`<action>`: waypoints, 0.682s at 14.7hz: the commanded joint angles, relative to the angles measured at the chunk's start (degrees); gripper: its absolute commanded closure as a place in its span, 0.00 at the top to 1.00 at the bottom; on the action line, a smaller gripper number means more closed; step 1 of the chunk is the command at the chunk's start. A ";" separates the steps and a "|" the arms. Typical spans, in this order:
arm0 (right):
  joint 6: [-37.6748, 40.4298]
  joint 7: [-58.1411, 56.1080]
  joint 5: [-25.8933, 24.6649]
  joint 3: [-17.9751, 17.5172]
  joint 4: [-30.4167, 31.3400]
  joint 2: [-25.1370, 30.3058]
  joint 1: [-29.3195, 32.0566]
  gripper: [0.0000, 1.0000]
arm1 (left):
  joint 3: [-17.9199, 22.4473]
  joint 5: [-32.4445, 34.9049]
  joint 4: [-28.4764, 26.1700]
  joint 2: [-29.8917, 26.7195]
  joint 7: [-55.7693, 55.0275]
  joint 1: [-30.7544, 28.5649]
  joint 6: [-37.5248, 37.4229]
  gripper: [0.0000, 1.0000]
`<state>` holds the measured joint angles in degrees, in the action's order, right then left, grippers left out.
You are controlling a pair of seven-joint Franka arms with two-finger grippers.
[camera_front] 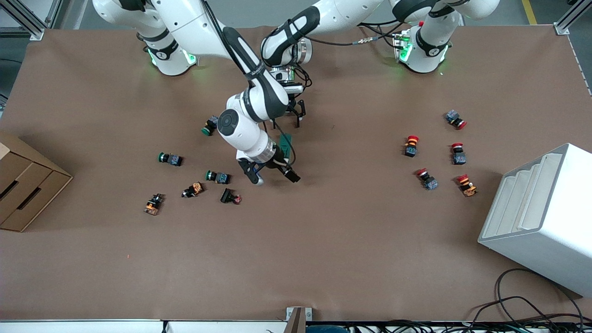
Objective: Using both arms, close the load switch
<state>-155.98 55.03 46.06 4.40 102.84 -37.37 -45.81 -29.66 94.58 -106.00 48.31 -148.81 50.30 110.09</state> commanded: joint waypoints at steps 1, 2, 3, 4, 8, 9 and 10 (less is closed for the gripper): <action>-0.47 -1.07 -0.09 -0.27 -2.55 -1.66 1.94 1.00 | 0.22 0.69 1.05 1.00 -1.40 0.76 -0.76 1.00; -0.20 -1.15 -0.35 -0.27 -2.64 -1.39 2.30 1.00 | 0.22 0.69 1.05 1.00 -1.40 0.76 -0.76 1.00; 0.84 -1.16 -0.53 -0.27 -2.73 -1.13 2.82 1.00 | 0.22 0.69 1.05 1.00 -1.40 0.76 -0.76 1.00; 2.68 -1.24 -1.05 -0.10 -3.17 -0.69 3.78 1.00 | 0.22 0.69 1.05 1.00 -1.40 0.76 -0.76 1.00; 13.66 -4.13 -12.81 2.62 -3.43 3.87 8.00 1.00 | 0.22 0.69 1.05 1.00 -1.40 0.76 -0.76 1.00; 16.47 -6.32 -15.01 2.80 -3.35 5.19 9.23 1.00 | 0.22 0.69 1.05 1.00 -1.40 0.76 -0.76 1.00; 19.89 -9.39 -16.86 3.41 -3.35 6.77 10.81 1.00 | 0.22 0.69 1.05 1.00 -1.40 0.76 -0.76 1.00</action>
<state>-141.55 50.45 32.86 7.74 97.84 -35.23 -38.07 -29.66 94.58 -105.99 48.31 -148.81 50.31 110.09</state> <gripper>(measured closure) 0.000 0.000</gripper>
